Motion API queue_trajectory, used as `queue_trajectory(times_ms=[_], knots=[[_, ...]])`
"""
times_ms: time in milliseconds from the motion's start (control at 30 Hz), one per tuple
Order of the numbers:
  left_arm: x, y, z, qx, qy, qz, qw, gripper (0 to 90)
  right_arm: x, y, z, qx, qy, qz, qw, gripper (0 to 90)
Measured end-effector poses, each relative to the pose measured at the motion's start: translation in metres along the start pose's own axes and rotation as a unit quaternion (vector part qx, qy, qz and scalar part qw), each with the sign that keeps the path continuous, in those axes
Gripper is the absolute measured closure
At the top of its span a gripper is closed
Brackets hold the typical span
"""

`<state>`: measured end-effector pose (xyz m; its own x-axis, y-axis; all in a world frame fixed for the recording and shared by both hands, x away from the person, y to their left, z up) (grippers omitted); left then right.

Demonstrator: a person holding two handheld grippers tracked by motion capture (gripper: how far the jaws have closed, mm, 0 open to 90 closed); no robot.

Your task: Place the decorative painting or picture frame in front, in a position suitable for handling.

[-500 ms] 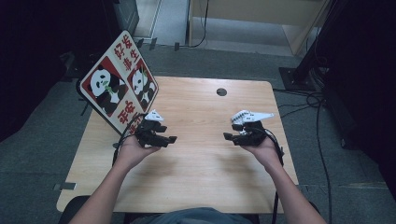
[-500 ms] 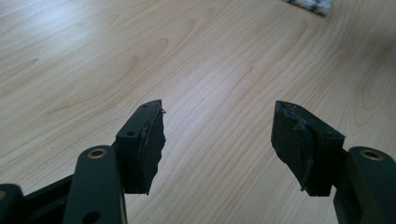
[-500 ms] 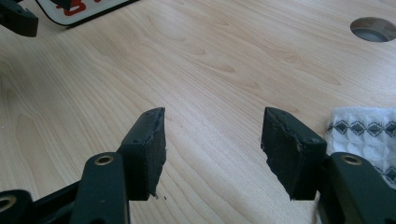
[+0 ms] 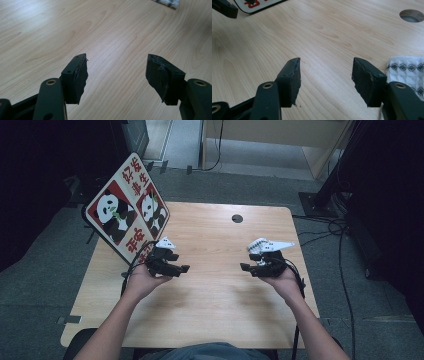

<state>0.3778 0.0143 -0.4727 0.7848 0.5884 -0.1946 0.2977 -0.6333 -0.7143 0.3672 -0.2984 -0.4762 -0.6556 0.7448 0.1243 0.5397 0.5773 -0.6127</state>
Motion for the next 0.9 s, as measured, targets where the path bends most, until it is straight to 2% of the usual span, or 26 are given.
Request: queue_trajectory(times_ms=[167, 267, 367, 533, 633, 733, 900], knots=[[-0.001, -0.003, 0.0, -0.006, -0.009, 0.003, 0.9999, 34.3, 0.001, 0.001, 0.0, 0.005, 0.0, -0.004, 1.0, 41.2], [-0.001, -0.008, 0.004, -0.005, -0.01, -0.002, 0.9999, 34.3, 0.002, 0.002, -0.002, 0.006, -0.008, -0.006, 0.9999, 41.2], [0.0, -0.015, 0.009, -0.005, -0.014, -0.007, 0.9999, 34.3, 0.002, 0.006, -0.007, 0.001, -0.008, -0.01, 0.9999, 41.2], [0.003, -0.033, 0.013, -0.019, -0.023, -0.018, 0.9994, 34.5, 0.003, 0.012, -0.011, 0.007, -0.013, -0.018, 0.9997, 41.1], [0.003, -0.038, 0.014, -0.019, -0.022, -0.018, 0.9994, 34.5, 0.003, 0.013, -0.012, 0.003, -0.014, -0.02, 0.9997, 41.1], [0.004, -0.049, 0.016, -0.02, -0.008, -0.021, 0.9995, 34.5, 0.004, 0.016, -0.014, 0.006, -0.017, -0.022, 0.9996, 41.1], [0.005, -0.068, 0.023, -0.023, -0.01, -0.029, 0.9993, 34.8, 0.005, 0.016, -0.015, 0.007, -0.018, -0.025, 0.9995, 41.1]])
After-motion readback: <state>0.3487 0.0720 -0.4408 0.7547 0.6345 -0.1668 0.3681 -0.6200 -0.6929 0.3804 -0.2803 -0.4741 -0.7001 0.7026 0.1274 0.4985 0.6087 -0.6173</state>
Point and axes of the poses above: each handheld gripper's, and its own axes: y roughly forward along the jaws, z roughly out of its underside, x roughly to its left, the point moved 5 cm from there along y, roughly forward along the jaws, and after that the axes turned 3 degrees about z, right-handed, at the moved point
